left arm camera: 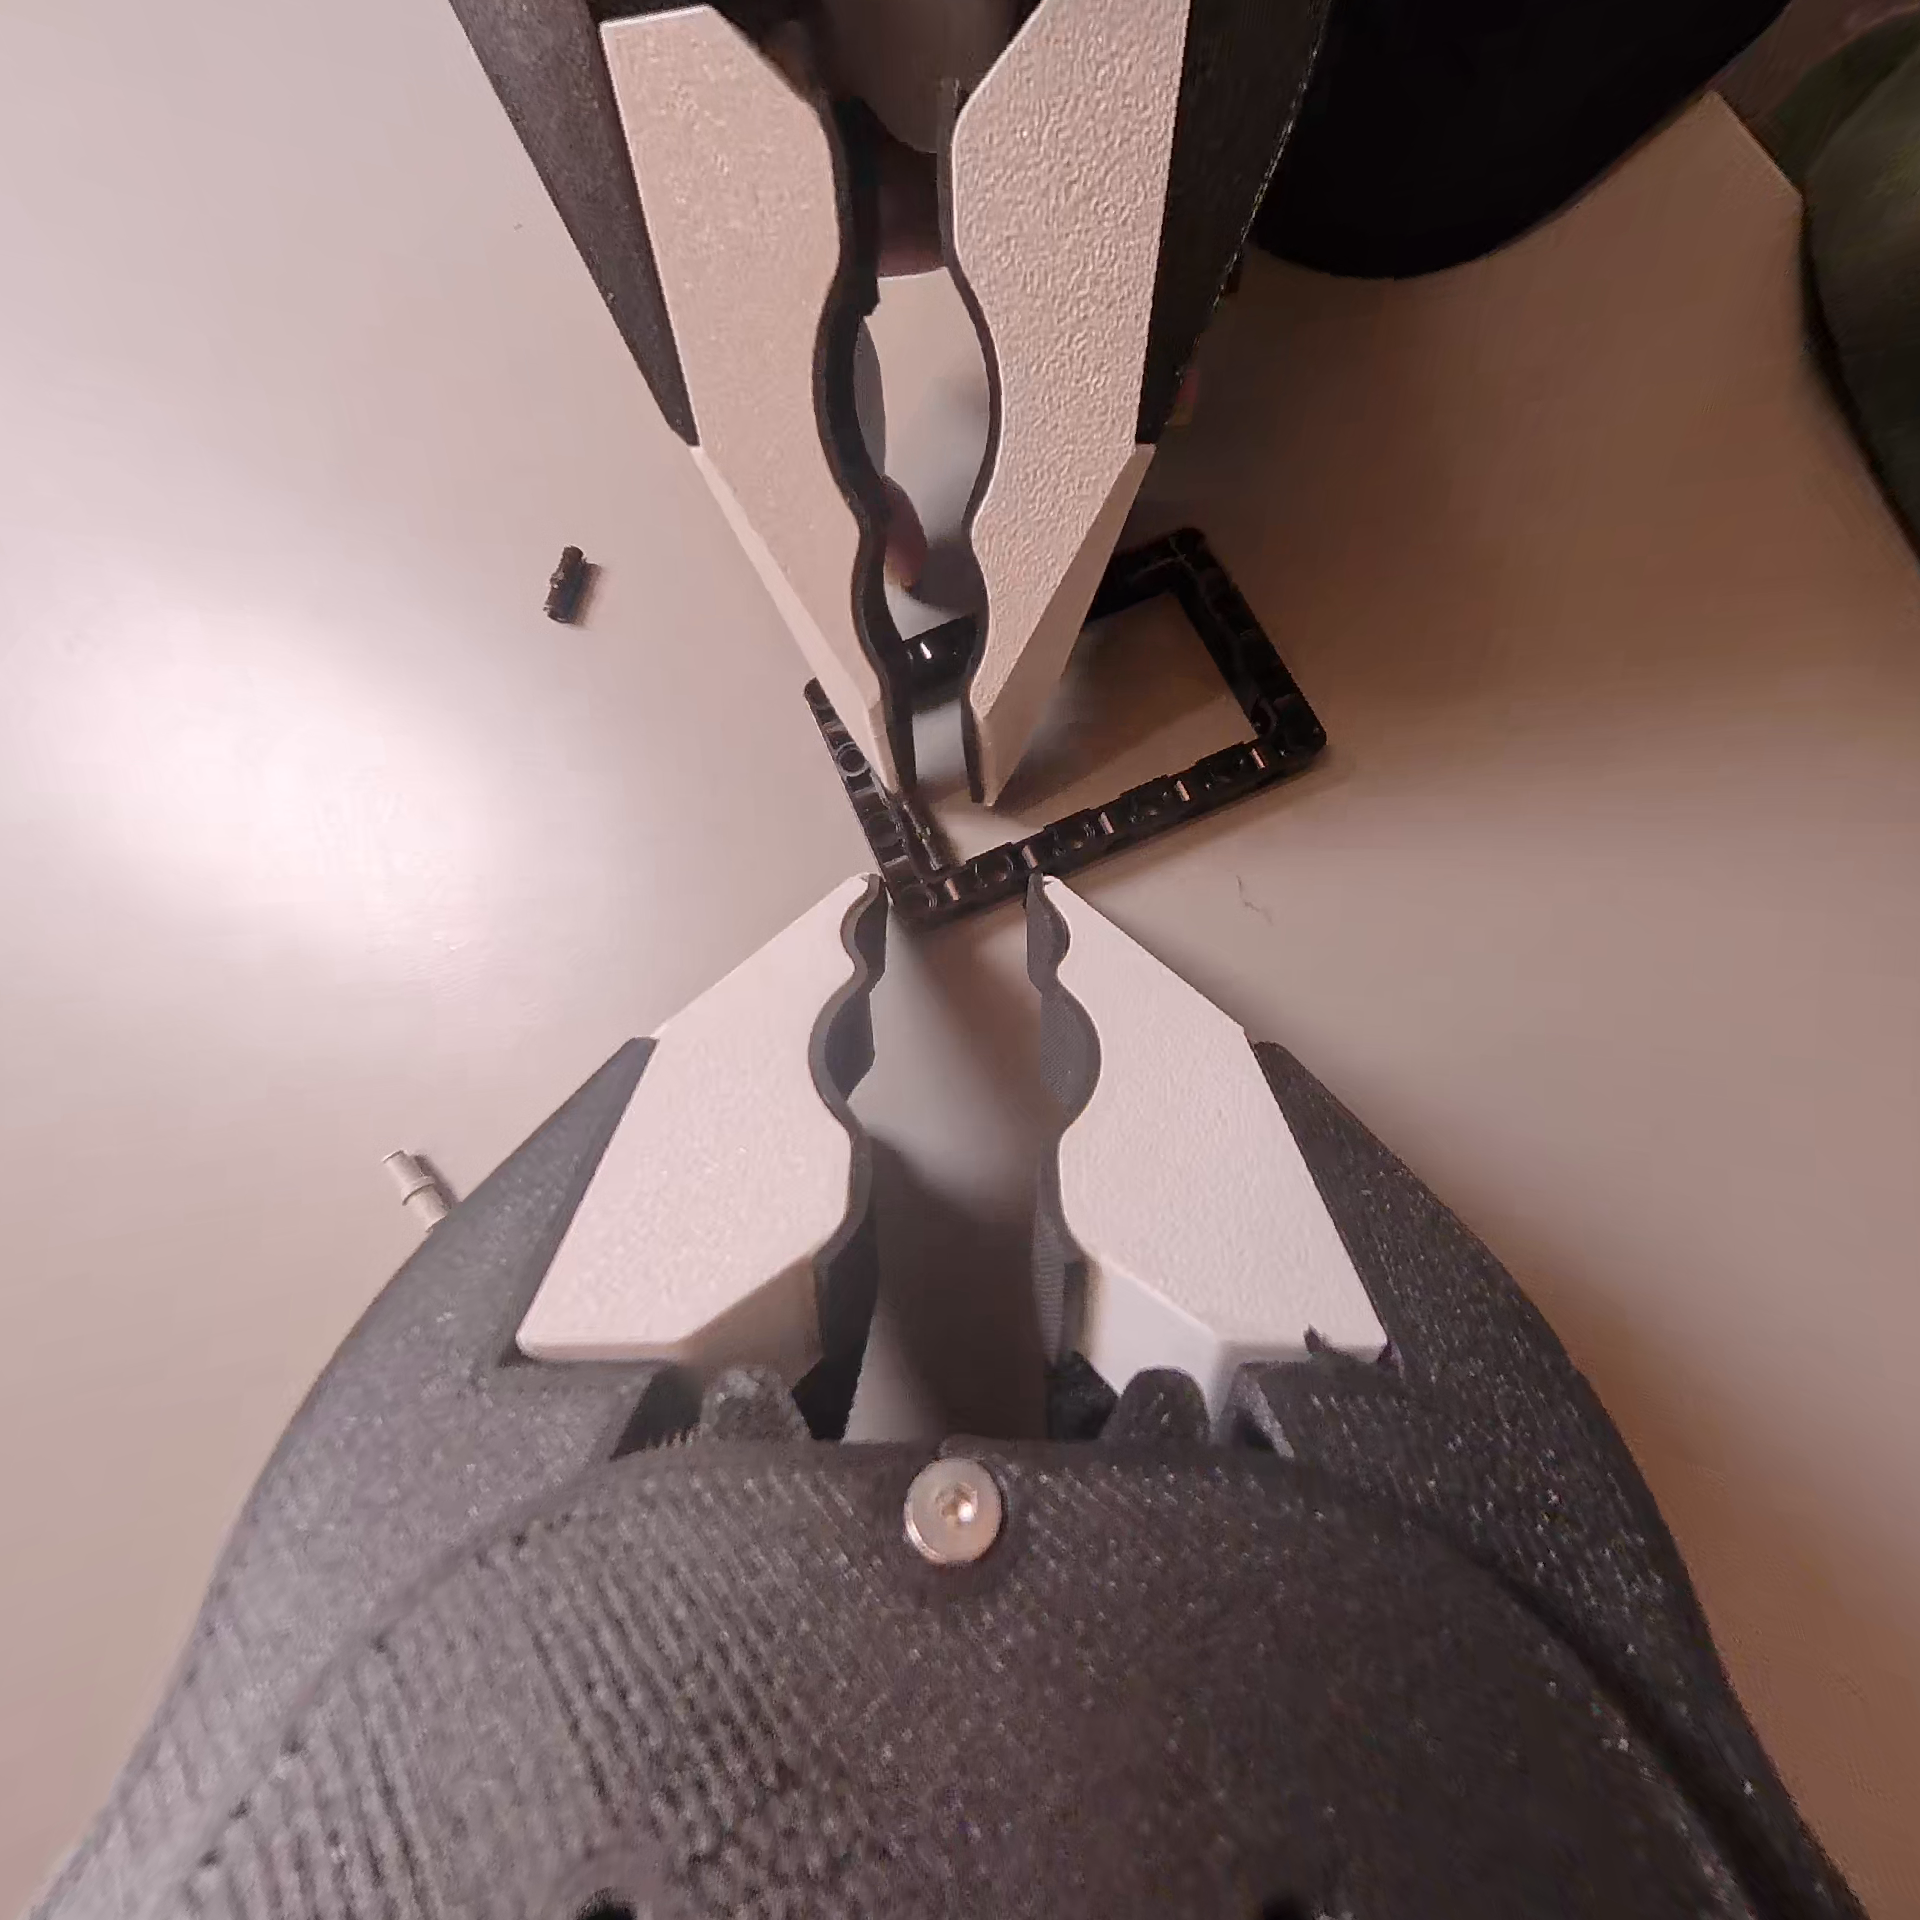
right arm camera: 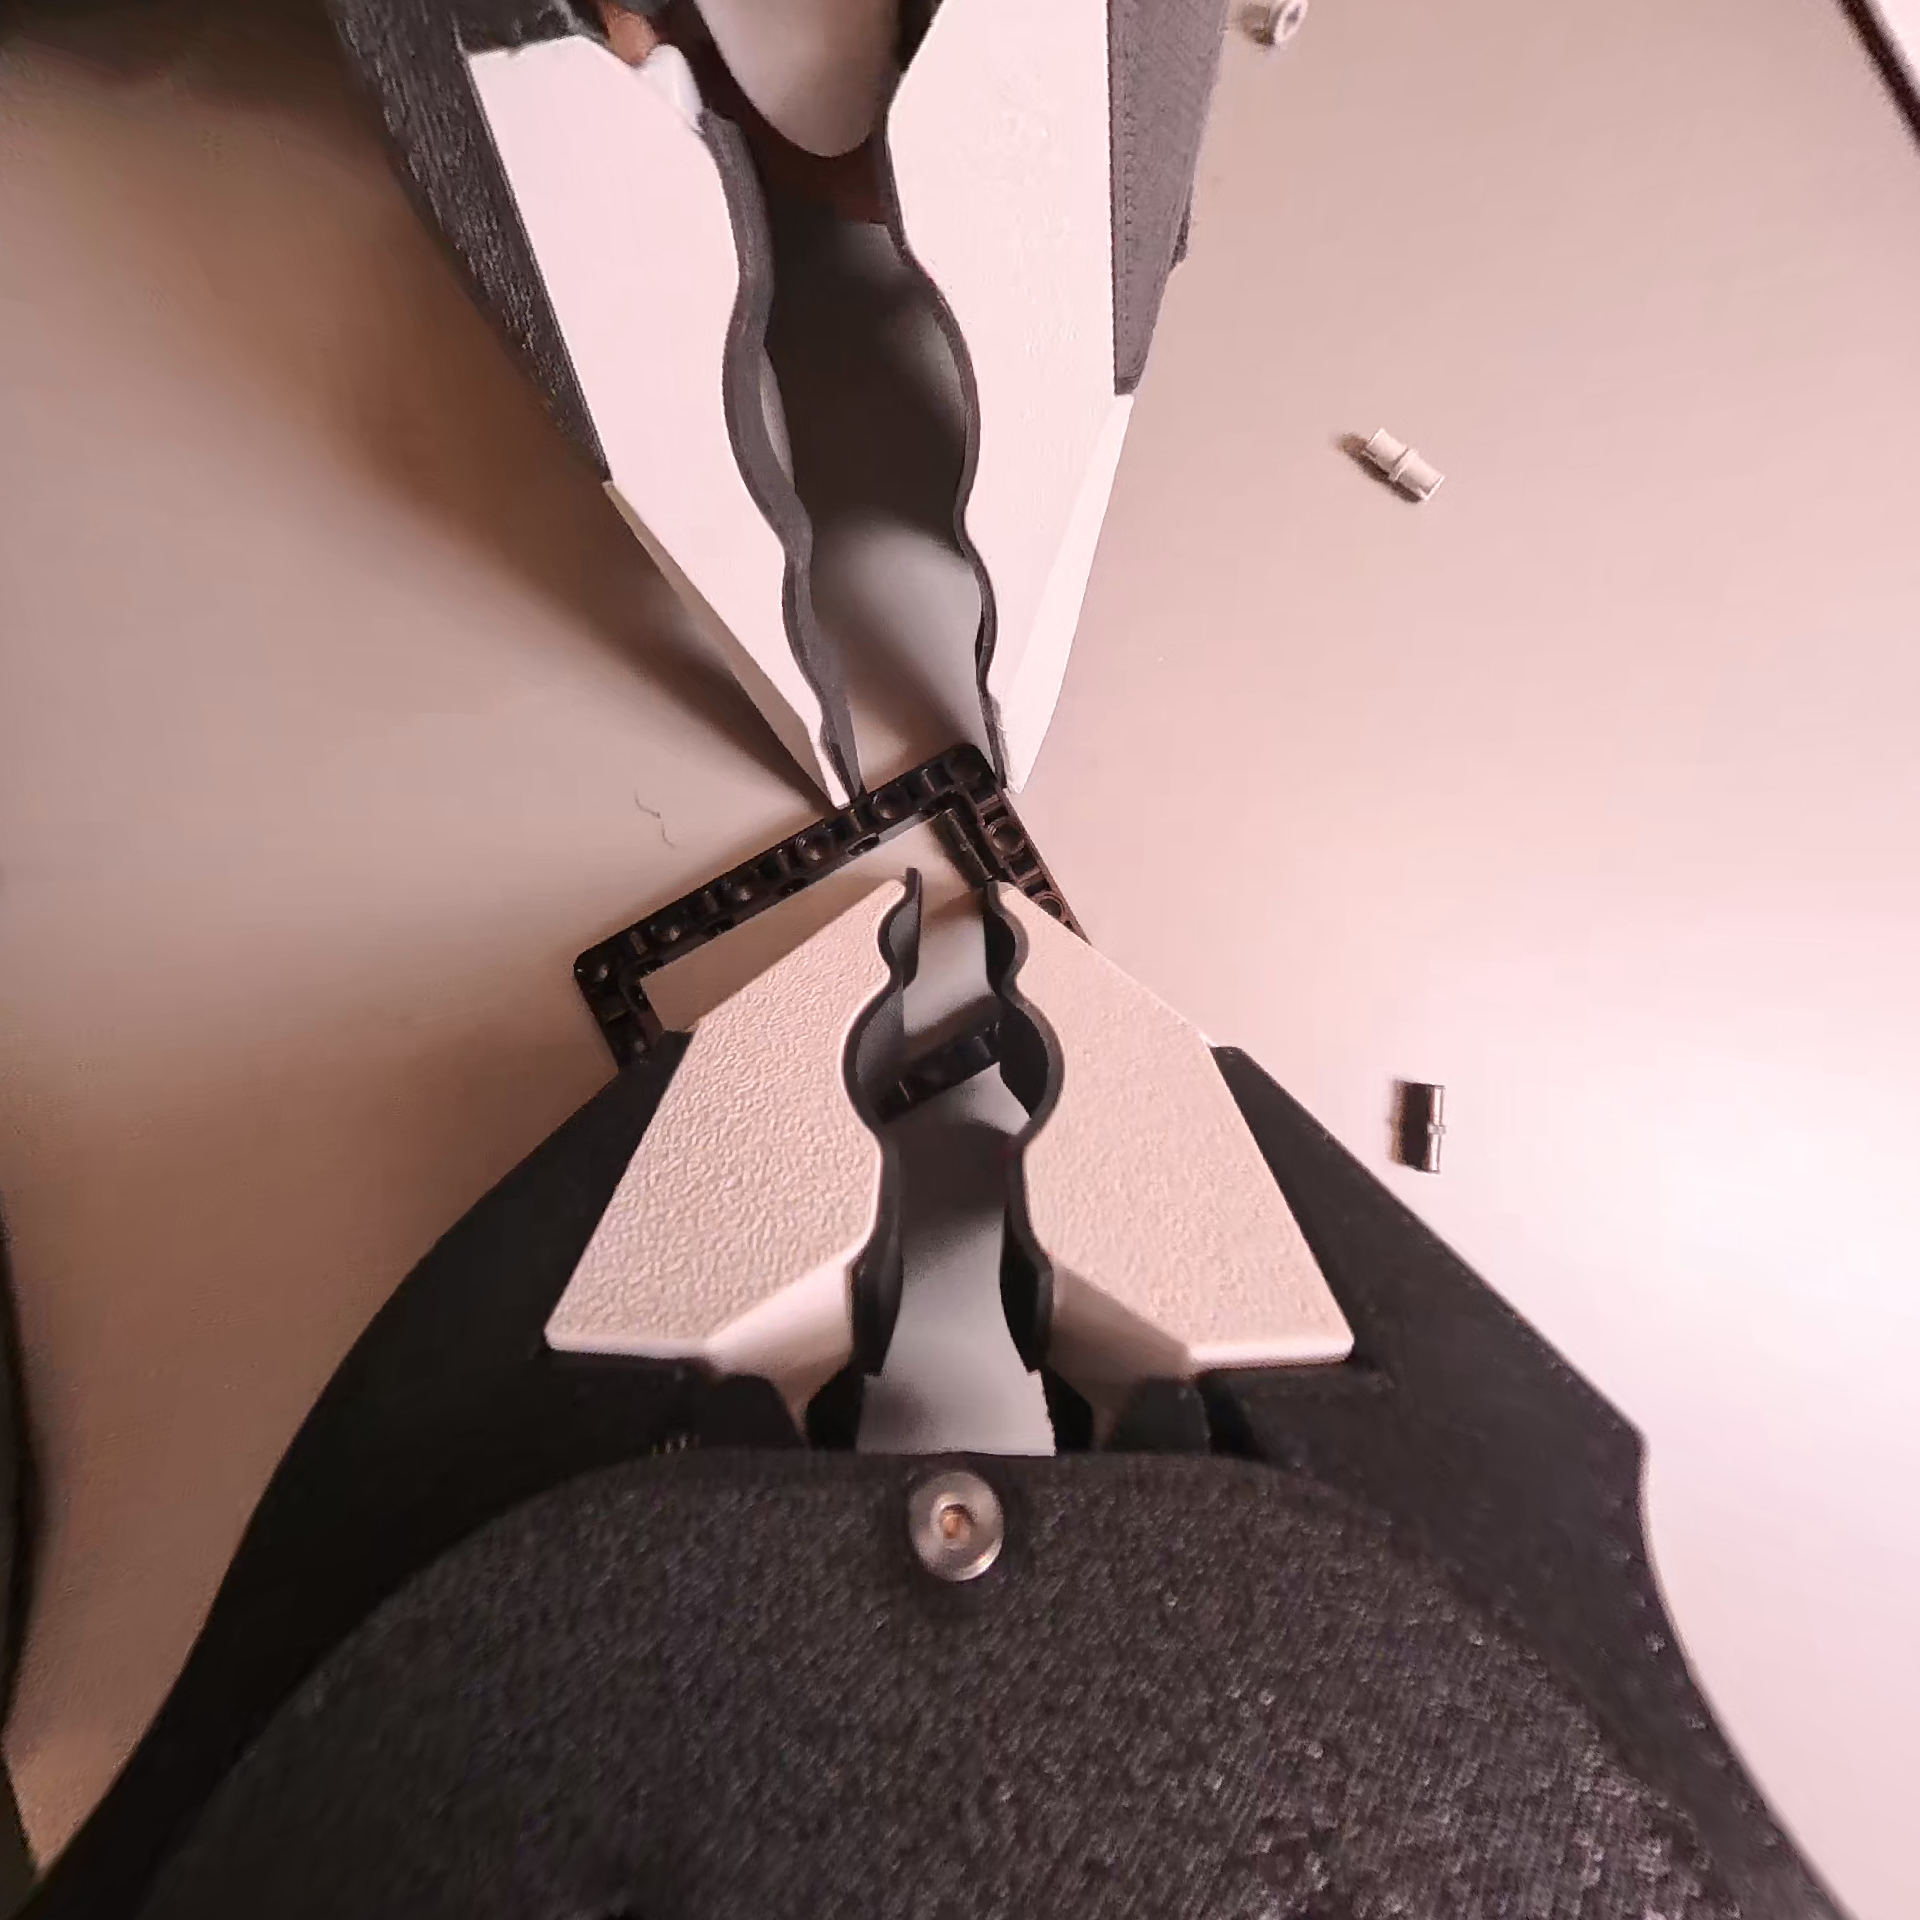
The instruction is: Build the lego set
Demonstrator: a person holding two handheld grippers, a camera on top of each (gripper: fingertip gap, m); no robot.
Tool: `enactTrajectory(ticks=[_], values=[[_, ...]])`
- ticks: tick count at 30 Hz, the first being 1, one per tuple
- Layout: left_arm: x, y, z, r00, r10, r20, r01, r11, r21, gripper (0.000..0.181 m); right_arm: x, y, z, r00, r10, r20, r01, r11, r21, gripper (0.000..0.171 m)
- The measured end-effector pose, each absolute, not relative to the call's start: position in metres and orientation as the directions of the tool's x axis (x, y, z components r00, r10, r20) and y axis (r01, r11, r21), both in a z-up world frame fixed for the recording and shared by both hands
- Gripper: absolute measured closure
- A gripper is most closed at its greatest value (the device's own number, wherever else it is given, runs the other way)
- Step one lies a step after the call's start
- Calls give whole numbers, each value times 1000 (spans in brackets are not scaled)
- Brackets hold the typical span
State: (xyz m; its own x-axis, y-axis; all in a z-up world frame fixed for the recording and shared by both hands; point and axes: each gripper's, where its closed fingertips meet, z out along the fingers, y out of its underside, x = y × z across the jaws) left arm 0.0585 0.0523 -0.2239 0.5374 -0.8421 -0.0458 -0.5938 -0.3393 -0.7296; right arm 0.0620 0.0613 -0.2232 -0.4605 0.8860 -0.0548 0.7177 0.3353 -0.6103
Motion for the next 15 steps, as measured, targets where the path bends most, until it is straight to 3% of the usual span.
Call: enactTrajectory(ticks=[15], values=[[60,53,-224,552,-832,-43,-584,-349,-733,156,62,61,-222,-485,871,-81,701,332,-632,171]])
